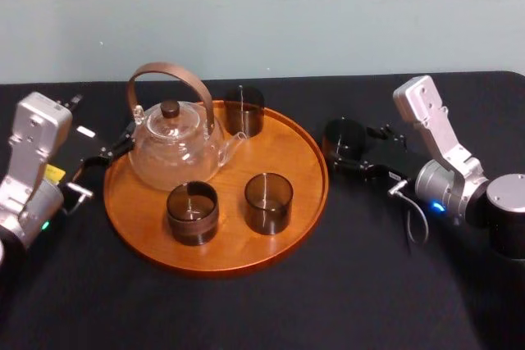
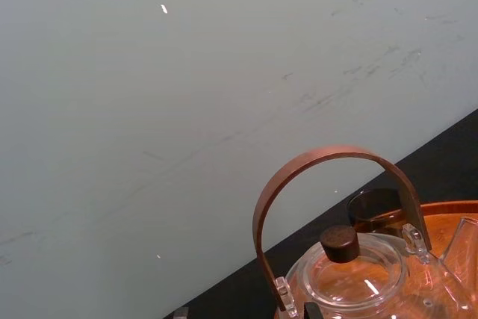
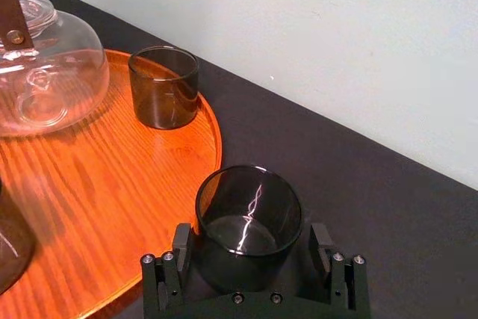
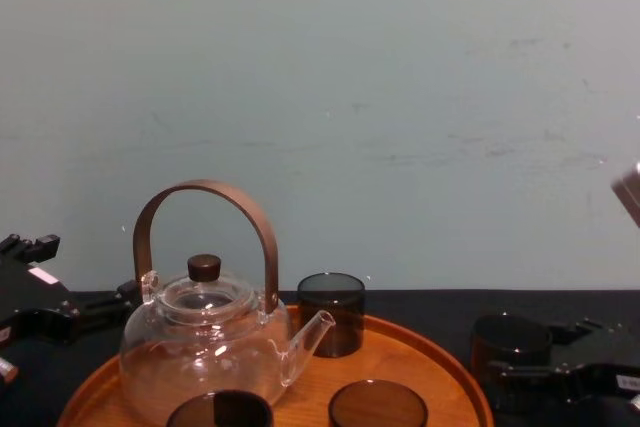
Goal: Pick up the glass from the table and place it on the tray.
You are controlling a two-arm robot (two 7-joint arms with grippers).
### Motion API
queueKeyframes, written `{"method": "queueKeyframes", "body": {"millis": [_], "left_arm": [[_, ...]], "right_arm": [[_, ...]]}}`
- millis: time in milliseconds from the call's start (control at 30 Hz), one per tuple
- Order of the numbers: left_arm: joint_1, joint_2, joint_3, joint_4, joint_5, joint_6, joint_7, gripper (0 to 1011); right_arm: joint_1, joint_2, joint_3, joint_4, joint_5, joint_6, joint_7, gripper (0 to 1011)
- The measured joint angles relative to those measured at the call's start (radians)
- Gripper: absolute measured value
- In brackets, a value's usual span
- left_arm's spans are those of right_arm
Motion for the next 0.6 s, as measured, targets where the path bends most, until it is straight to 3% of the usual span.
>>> {"method": "queueKeyframes", "body": {"millis": [600], "left_arm": [[0.000, 0.000, 0.000, 0.000, 0.000, 0.000, 0.000, 1002]], "right_arm": [[0.064, -0.036, -0.021, 0.092, -0.019, -0.028, 0.011, 1002]]}}
